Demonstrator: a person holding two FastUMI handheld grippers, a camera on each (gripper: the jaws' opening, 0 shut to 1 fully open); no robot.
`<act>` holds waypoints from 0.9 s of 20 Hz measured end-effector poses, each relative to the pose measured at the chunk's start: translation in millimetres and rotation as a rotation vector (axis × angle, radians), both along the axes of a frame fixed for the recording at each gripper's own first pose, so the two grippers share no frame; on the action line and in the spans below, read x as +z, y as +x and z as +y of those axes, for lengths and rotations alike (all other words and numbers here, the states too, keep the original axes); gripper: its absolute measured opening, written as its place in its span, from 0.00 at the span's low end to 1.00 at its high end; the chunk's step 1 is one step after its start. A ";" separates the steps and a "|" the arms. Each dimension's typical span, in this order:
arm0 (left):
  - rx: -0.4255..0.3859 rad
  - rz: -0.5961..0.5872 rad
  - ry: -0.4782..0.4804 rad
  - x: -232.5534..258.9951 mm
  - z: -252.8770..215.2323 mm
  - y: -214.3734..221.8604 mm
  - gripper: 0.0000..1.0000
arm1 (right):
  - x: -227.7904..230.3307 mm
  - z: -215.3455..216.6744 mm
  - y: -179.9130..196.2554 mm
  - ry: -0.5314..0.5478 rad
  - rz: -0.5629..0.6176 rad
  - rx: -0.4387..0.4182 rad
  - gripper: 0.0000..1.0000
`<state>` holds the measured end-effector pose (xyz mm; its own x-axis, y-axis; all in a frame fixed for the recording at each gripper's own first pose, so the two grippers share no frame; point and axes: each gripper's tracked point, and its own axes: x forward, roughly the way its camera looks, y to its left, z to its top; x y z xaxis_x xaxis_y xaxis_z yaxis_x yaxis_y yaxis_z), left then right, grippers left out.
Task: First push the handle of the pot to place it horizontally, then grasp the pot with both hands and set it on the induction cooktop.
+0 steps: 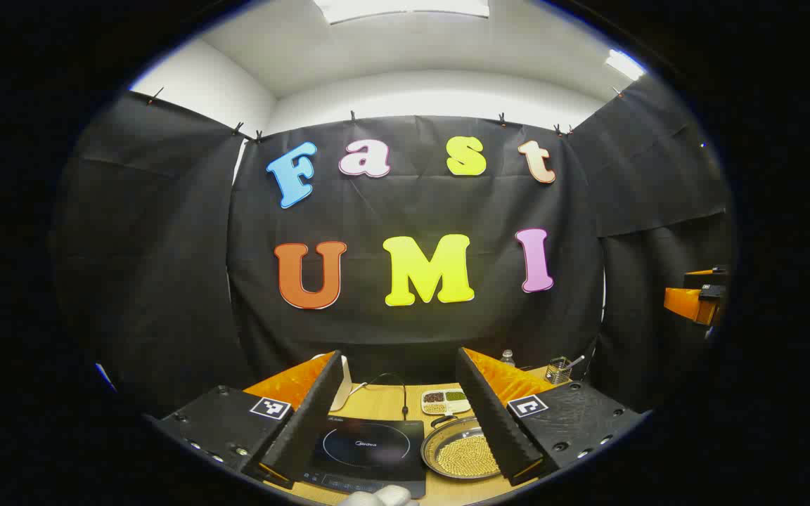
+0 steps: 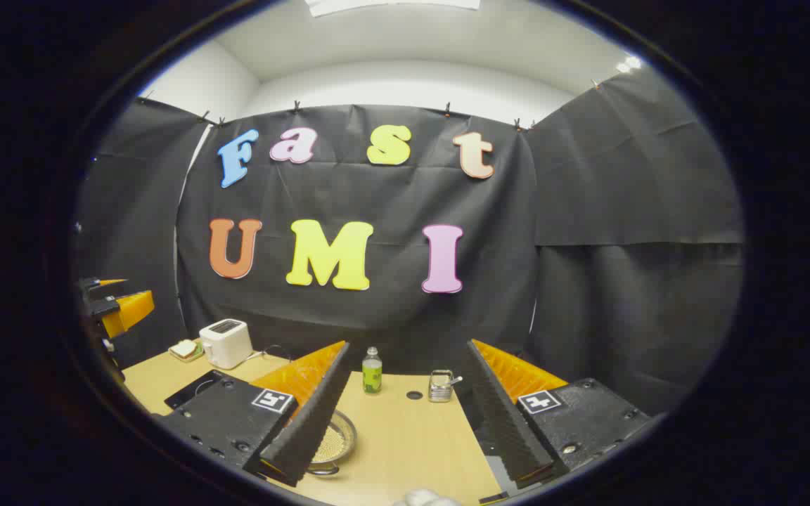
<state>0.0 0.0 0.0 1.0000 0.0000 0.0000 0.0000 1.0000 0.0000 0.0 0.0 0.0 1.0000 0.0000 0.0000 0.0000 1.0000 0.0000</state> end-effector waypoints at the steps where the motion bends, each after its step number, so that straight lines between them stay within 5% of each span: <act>1: -0.005 0.002 -0.002 0.2 -0.6 -0.1 0.96 | -0.3 0.0 -0.7 -0.001 0.001 -0.003 1.00; 18: -0.017 0.002 0.022 -6.2 7.1 -12.4 0.96 | -24.4 42.4 -7.8 -0.040 0.064 0.062 1.00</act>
<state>-12.4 7.1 -6.2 0.9999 -0.0165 -0.0019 0.0165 0.9996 0.0215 -7.8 42.4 -24.4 0.9960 0.0608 -0.0651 -0.0633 0.9973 -0.0377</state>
